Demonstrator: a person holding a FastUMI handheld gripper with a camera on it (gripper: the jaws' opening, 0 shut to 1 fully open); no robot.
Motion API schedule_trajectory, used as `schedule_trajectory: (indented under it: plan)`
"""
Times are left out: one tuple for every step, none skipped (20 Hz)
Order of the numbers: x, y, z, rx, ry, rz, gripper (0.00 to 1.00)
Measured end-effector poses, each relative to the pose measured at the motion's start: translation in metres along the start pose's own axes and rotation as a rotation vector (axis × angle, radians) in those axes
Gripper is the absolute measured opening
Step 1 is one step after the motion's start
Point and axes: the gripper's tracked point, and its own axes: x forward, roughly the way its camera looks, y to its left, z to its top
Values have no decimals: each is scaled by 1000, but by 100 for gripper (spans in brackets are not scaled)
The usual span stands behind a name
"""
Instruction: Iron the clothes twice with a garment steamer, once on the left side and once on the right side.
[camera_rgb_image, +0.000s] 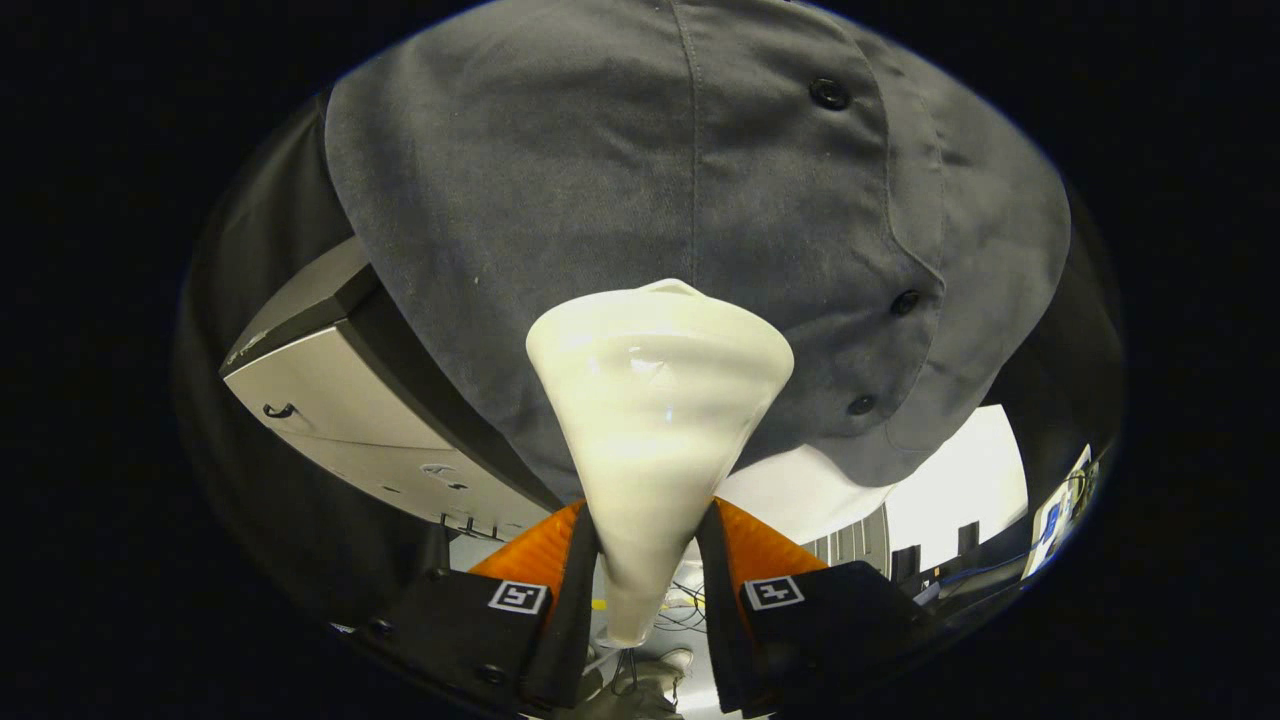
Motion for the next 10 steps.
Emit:
schedule_trajectory:
  plan:
    - [-5,0,0,0,-5,4,57]
    - [-12,-1,2,0,-14,6,57]
    - [-20,-2,6,-1,-28,9,57]
    - [-30,-4,12,1,-46,13,57]
    - [-41,-8,19,-2,-65,16,57]
    - [-52,-11,26,-4,-86,16,57]
    - [-64,-16,34,-5,-108,14,57]
    - [-75,-21,43,-6,-132,10,57]
    - [-87,-27,52,-6,-156,6,57]
    - [-97,-32,62,-1,-179,1,57]
